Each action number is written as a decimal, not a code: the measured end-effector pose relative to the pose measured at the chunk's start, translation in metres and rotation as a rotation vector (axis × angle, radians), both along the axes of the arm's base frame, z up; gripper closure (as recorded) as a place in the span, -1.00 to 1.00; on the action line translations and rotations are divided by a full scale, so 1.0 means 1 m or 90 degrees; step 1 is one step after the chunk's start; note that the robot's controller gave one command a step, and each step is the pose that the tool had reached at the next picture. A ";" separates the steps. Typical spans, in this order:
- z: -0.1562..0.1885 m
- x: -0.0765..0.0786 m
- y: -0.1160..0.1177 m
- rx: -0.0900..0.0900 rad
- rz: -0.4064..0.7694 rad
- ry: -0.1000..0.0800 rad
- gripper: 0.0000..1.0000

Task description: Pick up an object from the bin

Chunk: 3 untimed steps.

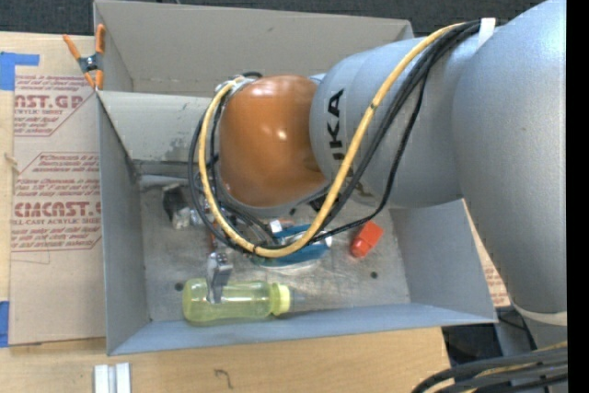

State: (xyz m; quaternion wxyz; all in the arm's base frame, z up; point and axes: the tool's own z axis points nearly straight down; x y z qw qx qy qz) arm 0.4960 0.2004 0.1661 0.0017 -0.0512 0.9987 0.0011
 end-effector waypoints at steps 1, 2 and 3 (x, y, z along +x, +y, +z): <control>-0.051 0.003 -0.014 -0.002 0.181 0.001 -1.00; -0.084 0.016 -0.010 -0.001 0.364 0.000 1.00; -0.084 0.016 -0.010 -0.001 0.363 0.000 1.00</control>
Offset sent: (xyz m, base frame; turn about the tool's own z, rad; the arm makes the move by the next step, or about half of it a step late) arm 0.0132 -0.0127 -0.0924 -0.5739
